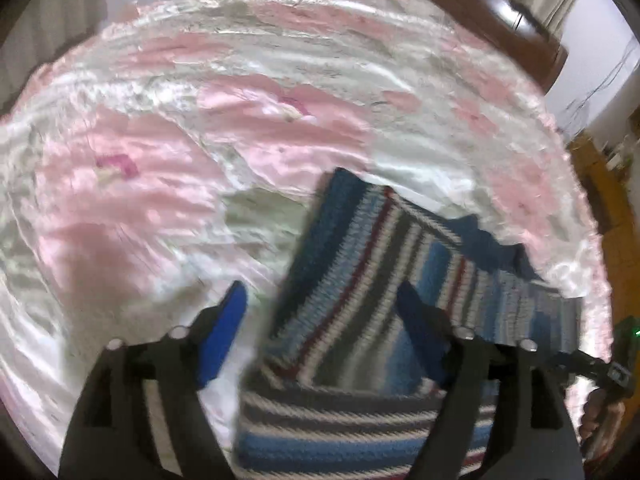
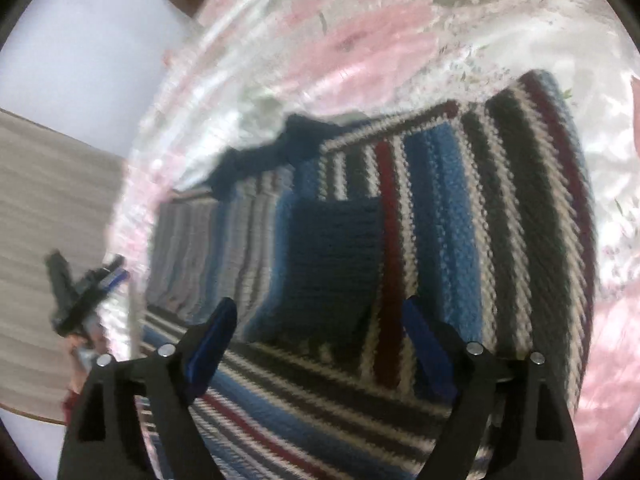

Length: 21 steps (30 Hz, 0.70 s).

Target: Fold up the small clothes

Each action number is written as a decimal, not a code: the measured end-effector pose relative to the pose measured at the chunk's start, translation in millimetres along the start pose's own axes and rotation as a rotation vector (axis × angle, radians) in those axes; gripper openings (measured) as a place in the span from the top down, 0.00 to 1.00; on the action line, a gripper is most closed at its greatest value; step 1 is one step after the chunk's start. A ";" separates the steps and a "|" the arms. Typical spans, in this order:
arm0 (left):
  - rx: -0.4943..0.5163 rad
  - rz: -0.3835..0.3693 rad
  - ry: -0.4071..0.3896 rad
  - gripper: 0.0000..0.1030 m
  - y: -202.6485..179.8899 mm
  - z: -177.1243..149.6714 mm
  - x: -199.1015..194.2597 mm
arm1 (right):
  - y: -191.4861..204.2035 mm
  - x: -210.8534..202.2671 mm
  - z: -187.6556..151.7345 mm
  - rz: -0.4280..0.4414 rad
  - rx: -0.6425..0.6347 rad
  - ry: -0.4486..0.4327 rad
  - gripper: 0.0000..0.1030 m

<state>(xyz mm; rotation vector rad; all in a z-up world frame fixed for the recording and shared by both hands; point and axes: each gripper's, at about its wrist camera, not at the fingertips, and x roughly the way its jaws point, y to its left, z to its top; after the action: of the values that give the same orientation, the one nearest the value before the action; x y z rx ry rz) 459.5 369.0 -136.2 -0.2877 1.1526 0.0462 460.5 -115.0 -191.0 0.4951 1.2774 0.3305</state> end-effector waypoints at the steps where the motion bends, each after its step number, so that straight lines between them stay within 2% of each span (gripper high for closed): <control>1: 0.001 0.018 0.016 0.22 1.0 3.1 7.9 | 1.2 7.6 3.0 -0.022 -0.001 0.013 0.17; 5: 0.017 0.028 0.055 0.22 -0.8 8.1 33.8 | 13.5 25.1 10.3 -0.099 -0.062 0.024 0.23; 7: 0.035 0.060 0.075 0.20 -7.4 12.2 49.4 | 25.2 29.1 10.8 -0.159 -0.126 0.010 0.43; 10: 0.083 0.089 0.073 0.21 -18.8 14.5 60.4 | 27.2 29.1 8.5 -0.192 -0.162 -0.001 0.61; 11: 0.101 0.083 0.070 0.26 -22.3 14.4 62.3 | 27.0 27.5 7.1 -0.189 -0.169 -0.012 0.67; 12: 0.109 0.047 0.075 0.50 -25.5 13.9 63.1 | 24.3 22.0 7.7 -0.177 -0.171 -0.029 0.77; 13: 0.096 0.002 0.084 0.68 -25.9 13.5 62.8 | 23.6 17.5 8.4 -0.150 -0.164 -0.044 0.81; 14: 0.076 -0.010 0.080 0.71 -24.3 13.6 60.8 | 22.0 11.0 9.6 -0.111 -0.149 -0.065 0.82; 16: 0.024 -0.031 0.060 0.87 -14.5 13.3 55.2 | 21.8 -1.6 14.1 -0.011 -0.131 -0.114 0.86; 19: -0.110 -0.089 -0.036 0.89 12.9 9.7 35.4 | 29.1 -14.0 18.7 0.039 -0.158 -0.165 0.92; 21: -0.129 -0.055 -0.097 0.91 24.5 4.9 25.5 | 34.6 -17.1 20.6 0.051 -0.187 -0.193 0.96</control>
<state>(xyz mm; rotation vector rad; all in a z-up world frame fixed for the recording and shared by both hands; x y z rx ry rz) 469.9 391.0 -162.3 -0.4268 1.0465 0.0858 477.1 -97.6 -154.4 0.3907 1.0372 0.4304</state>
